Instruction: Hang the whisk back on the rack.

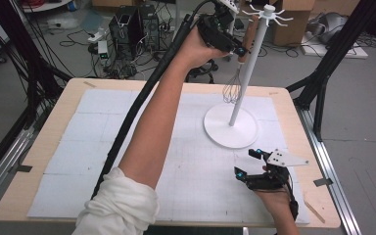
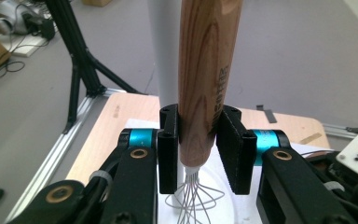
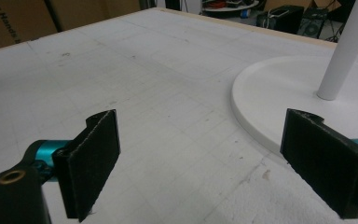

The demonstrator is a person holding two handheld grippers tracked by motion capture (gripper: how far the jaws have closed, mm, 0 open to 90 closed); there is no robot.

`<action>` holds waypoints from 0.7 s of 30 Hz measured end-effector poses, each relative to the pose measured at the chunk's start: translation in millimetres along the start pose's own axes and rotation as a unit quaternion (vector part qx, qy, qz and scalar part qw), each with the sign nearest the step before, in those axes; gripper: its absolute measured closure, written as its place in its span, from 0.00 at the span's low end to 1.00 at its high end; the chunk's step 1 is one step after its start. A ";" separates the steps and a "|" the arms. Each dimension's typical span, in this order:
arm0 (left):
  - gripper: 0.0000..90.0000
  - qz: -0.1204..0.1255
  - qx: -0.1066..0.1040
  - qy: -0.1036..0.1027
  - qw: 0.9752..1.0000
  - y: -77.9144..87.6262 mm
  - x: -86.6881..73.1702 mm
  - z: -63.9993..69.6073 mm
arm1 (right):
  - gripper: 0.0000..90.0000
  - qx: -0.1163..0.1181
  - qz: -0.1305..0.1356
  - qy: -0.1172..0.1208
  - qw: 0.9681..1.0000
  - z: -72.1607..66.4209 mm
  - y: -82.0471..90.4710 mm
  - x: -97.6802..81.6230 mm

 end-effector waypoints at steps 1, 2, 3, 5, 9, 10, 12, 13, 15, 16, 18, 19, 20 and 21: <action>0.78 -0.001 0.006 -0.003 1.000 0.1 0.0 0.0 | 0.12 0.000 0.000 0.000 1.000 0.2 -0.2 -0.2; 0.78 -0.001 0.012 -0.004 1.000 0.2 -0.1 0.2 | 0.12 -0.001 -0.001 0.001 1.000 0.2 -0.4 -0.2; 0.68 -0.002 0.017 -0.003 1.000 0.3 -0.5 0.0 | 0.12 -0.001 0.000 0.003 1.000 -0.2 -0.5 0.3; 0.61 -0.013 0.034 -0.001 0.999 0.6 -3.9 -0.7 | 0.12 0.000 0.001 0.006 1.000 -1.0 -0.5 1.0; 0.58 -0.006 0.039 0.012 0.999 10.4 -12.0 -0.6 | 0.12 0.001 0.001 0.003 1.000 -2.3 0.3 1.4; 0.58 -0.002 0.042 0.015 0.999 14.7 -15.1 -1.8 | 0.12 0.001 0.002 0.003 1.000 -2.0 0.3 1.6; 0.56 -0.004 0.037 0.027 0.999 22.5 -23.0 -2.8 | 0.12 0.000 0.002 0.003 1.000 -1.7 0.1 1.5; 0.56 -0.010 0.043 0.028 0.999 26.5 -26.8 -3.1 | 0.12 0.001 0.002 0.004 1.000 -1.6 0.0 1.5; 0.53 -0.013 0.044 0.037 0.998 36.0 -31.5 -2.3 | 0.12 0.001 0.002 0.005 1.000 -1.6 -0.3 1.6; 0.52 -0.011 0.042 0.039 0.998 40.8 -33.0 -0.6 | 0.12 0.000 0.001 0.006 1.000 -1.7 -0.2 1.5; 0.51 0.006 0.048 0.038 0.998 51.0 -34.7 4.0 | 0.12 0.001 0.001 0.004 1.000 -2.5 0.1 1.8; 0.51 0.012 0.045 0.038 0.998 56.5 -36.5 6.1 | 0.12 0.001 0.001 0.004 1.000 -2.5 0.1 1.8; 0.51 0.017 0.047 0.040 0.998 60.5 -39.1 7.8 | 0.12 0.002 0.000 0.003 1.000 -2.7 0.2 2.0; 0.50 0.016 0.056 0.036 0.998 64.3 -42.8 8.8 | 0.12 0.001 0.003 0.005 1.000 -2.4 0.2 2.9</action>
Point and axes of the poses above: each handheld gripper's, and its own axes: y roughly backward along the jaws, x roughly out of its top, z roughly to its right, the point moved 8 cm from there along -y, roughly forward along the jaws, and after that the axes turned 5 degrees about x, right-handed, at the moved point
